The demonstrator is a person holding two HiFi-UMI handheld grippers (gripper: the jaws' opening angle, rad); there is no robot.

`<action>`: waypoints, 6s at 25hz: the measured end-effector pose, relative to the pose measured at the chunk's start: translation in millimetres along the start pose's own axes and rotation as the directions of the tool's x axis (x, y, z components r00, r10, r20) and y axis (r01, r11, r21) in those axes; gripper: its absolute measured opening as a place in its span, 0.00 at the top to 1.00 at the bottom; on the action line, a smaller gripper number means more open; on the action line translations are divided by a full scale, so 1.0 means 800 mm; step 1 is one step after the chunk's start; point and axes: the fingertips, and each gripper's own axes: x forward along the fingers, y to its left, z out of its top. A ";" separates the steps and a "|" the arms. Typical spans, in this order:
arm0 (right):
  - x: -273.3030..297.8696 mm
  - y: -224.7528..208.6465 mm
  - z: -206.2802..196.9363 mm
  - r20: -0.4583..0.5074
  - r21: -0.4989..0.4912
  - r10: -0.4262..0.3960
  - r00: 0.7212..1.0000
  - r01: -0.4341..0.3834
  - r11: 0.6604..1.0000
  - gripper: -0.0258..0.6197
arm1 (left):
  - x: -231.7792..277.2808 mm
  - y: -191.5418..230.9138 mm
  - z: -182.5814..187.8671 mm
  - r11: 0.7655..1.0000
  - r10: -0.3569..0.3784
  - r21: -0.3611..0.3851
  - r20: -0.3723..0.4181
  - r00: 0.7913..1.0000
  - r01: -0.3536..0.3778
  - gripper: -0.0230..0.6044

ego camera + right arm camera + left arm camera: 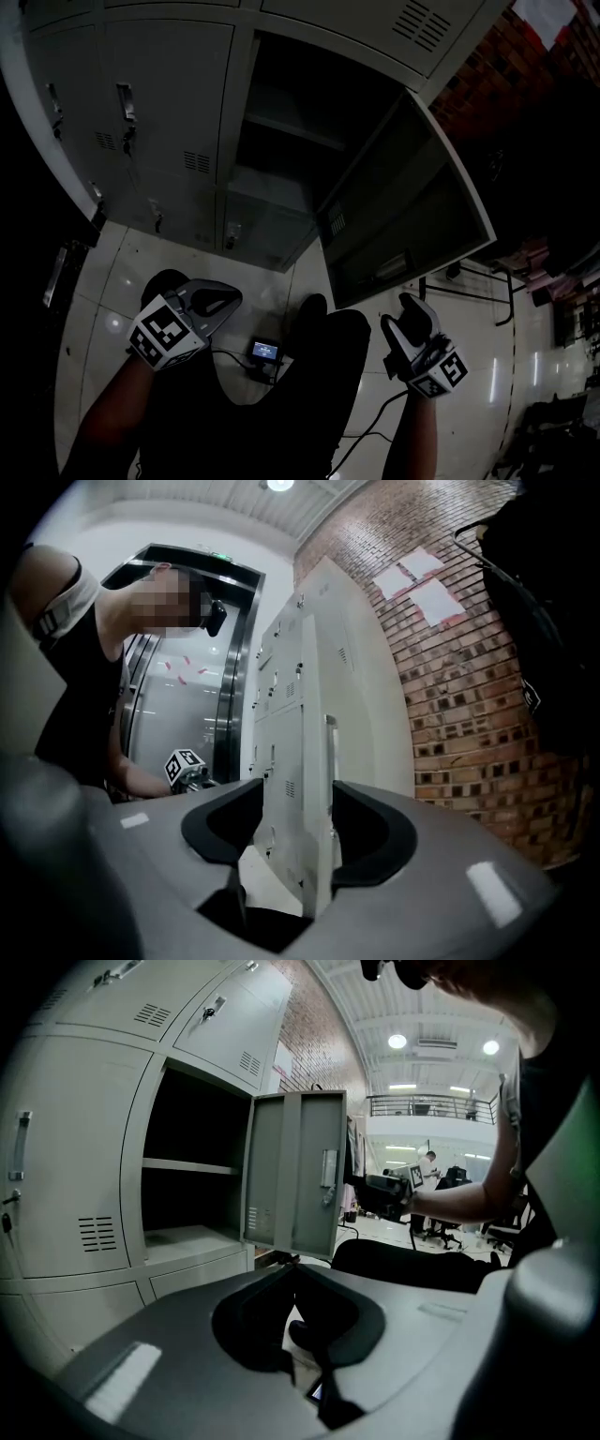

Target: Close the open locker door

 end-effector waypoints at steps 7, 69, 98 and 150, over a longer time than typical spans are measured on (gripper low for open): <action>0.033 -0.033 -0.006 -0.052 -0.015 0.072 0.996 -0.073 0.997 0.51 | -0.001 -0.002 -0.001 1.000 0.001 0.002 0.001 1.000 -0.001 0.94; 0.507 0.000 -0.010 -0.096 -0.147 -0.299 0.949 0.284 0.948 0.63 | -0.058 0.020 0.015 0.998 0.024 -0.062 0.151 0.988 -0.014 0.94; 0.340 0.043 -0.043 -0.100 0.013 -0.100 0.990 0.102 0.995 0.96 | -0.042 0.018 0.003 0.999 0.030 -0.045 0.092 0.995 -0.026 0.94; 0.107 0.089 -0.086 -0.166 0.033 0.032 0.986 -0.027 0.999 0.96 | -0.006 0.002 0.004 1.000 0.000 -0.012 0.006 1.000 0.000 0.94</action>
